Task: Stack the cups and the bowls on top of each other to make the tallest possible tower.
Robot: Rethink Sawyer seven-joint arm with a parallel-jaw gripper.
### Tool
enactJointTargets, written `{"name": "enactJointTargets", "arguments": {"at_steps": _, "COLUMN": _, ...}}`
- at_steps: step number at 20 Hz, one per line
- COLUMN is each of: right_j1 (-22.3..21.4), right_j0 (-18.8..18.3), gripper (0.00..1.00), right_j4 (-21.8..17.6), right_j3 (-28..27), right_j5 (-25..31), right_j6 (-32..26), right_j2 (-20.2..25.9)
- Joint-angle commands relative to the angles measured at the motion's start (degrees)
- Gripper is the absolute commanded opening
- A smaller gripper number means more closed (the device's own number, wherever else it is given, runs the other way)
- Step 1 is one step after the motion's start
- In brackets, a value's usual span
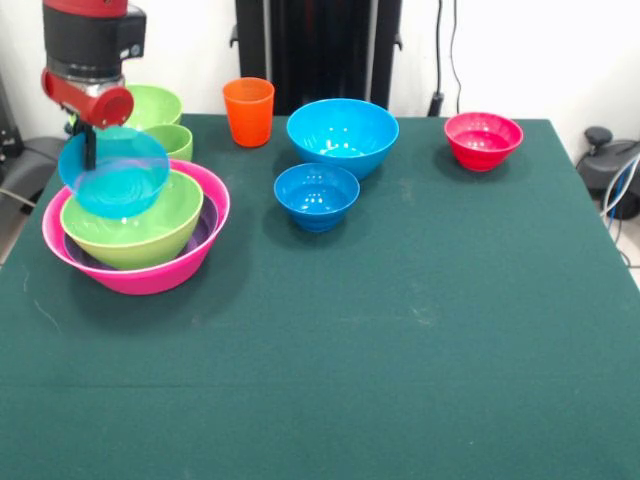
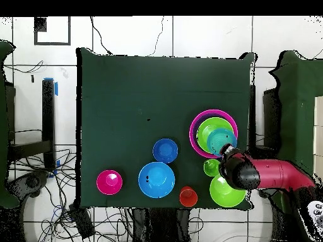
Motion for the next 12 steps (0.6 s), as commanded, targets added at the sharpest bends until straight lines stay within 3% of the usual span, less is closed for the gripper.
{"name": "enactJointTargets", "arguments": {"at_steps": 1, "right_j1": -9.22, "right_j0": 2.9, "gripper": 0.0, "right_j4": 3.28, "right_j3": 9.11, "right_j5": 9.16, "right_j6": -10.25, "right_j2": 0.73}}
{"name": "enactJointTargets", "arguments": {"at_steps": 6, "right_j1": -11.38, "right_j0": 2.55, "gripper": 0.0, "right_j4": 4.91, "right_j3": 11.98, "right_j5": 9.42, "right_j6": -9.59, "right_j2": 1.74}}
{"name": "enactJointTargets", "arguments": {"at_steps": 12, "right_j1": -6.55, "right_j0": 0.51, "gripper": 0.0, "right_j4": 5.69, "right_j3": 13.08, "right_j5": 6.41, "right_j6": -8.73, "right_j2": 4.74}}
